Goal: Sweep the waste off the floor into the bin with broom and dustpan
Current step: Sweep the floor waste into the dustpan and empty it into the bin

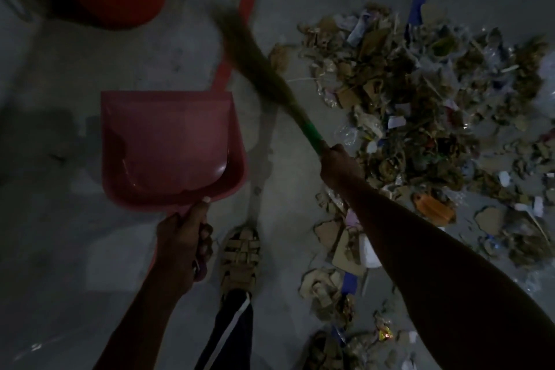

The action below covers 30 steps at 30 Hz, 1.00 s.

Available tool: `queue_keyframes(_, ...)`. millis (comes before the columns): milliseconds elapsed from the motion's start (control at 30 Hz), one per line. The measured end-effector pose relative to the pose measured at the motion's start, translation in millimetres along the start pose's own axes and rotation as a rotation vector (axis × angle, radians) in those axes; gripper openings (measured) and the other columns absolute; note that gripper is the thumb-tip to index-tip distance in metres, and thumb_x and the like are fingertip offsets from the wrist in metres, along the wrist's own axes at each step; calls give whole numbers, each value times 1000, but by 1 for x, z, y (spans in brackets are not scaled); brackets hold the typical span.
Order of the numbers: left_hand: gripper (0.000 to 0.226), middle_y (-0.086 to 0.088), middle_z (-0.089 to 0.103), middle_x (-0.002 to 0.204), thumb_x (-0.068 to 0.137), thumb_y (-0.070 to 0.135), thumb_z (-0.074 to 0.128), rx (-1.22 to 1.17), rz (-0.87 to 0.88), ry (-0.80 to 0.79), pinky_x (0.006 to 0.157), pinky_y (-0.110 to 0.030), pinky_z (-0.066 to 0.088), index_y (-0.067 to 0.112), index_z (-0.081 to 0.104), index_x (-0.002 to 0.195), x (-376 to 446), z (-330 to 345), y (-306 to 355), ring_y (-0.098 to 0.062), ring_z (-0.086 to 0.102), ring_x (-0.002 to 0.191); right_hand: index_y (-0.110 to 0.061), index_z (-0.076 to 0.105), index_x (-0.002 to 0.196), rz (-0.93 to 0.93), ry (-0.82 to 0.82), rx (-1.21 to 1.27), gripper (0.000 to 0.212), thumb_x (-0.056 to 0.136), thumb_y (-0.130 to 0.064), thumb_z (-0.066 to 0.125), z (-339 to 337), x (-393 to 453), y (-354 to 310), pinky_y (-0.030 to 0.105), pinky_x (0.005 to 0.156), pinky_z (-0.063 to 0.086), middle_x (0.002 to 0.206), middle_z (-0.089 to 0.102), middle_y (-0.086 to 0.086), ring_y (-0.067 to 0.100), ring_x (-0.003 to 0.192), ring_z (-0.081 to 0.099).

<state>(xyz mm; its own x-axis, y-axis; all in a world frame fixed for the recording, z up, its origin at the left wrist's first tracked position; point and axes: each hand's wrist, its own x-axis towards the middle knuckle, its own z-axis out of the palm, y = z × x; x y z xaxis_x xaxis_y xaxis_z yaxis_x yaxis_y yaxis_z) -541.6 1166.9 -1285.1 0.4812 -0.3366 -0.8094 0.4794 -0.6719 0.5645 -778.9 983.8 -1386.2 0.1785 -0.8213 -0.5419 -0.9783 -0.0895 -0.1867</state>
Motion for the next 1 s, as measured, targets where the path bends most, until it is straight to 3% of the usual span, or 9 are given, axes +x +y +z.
queue_keyframes(133, 39, 1, 41, 46, 94, 33, 70, 31, -1, -21, 43, -17, 26, 16, 46, 69, 4, 17, 5, -10, 31, 30, -10, 45, 140, 237, 54, 96, 45, 95, -12, 47, -15, 17, 46, 47, 84, 55, 121, 55, 21, 41, 105, 60)
queue_keyframes(333, 45, 1, 39, 51, 93, 42, 69, 110, -28, -85, 48, -16, 25, 18, 44, 65, -7, 48, 1, -10, 31, 31, -12, 57, 126, 425, 147, 276, 32, 96, -18, 48, -28, 8, 95, 28, 60, 44, 109, 66, 18, 36, 96, 67)
queue_keyframes(433, 47, 0, 38, 50, 92, 45, 68, 149, -1, -128, 48, -14, 26, 19, 44, 61, -18, 59, -6, -11, 30, 32, -19, 56, 129, 482, 244, 411, 38, 94, -33, 56, -23, -8, 117, 28, 62, 55, 110, 67, 13, 28, 83, 68)
queue_keyframes(500, 48, 0, 38, 50, 92, 44, 69, 157, 7, -128, 45, -13, 26, 18, 44, 60, -27, 65, -9, -10, 31, 31, -15, 52, 137, 477, 253, 415, 41, 97, -26, 54, -23, -27, 131, 28, 67, 52, 115, 64, 15, 28, 88, 65)
queue_keyframes(567, 44, 1, 40, 48, 93, 38, 69, 153, 26, -123, 39, -11, 26, 16, 44, 64, -39, 71, -15, -8, 31, 29, -13, 46, 142, 436, 277, 361, 46, 97, -12, 49, -26, -52, 145, 38, 73, 53, 116, 62, 18, 33, 97, 63)
queue_keyframes(667, 41, 3, 42, 43, 95, 31, 69, 129, 76, -130, 35, -11, 27, 13, 44, 68, -62, 79, -25, -7, 31, 28, -14, 36, 151, 350, 292, 214, 57, 96, -6, 48, -33, -96, 170, 35, 67, 43, 122, 55, 19, 34, 98, 58)
queue_keyframes(767, 40, 4, 42, 42, 95, 31, 69, 110, 73, -150, 34, -13, 28, 14, 45, 68, -82, 79, -43, -7, 32, 28, -10, 36, 151, 237, 322, 89, 60, 94, -3, 51, -36, -146, 202, 34, 65, 45, 133, 51, 21, 37, 98, 58)
queue_keyframes(900, 45, 7, 44, 45, 90, 44, 72, 97, 22, -166, 36, -13, 27, 21, 47, 61, -102, 72, -74, -7, 32, 30, -11, 40, 149, 130, 335, 69, 57, 94, -2, 53, -20, -206, 237, 34, 57, 47, 141, 47, 18, 37, 83, 60)
queue_keyframes(1000, 43, 7, 42, 44, 93, 39, 70, 41, 36, -164, 37, -11, 26, 20, 47, 63, -124, 65, -97, -6, 30, 29, -13, 40, 148, 101, 305, 130, 53, 97, -4, 51, -3, -244, 242, 26, 46, 41, 135, 50, 15, 20, 65, 54)
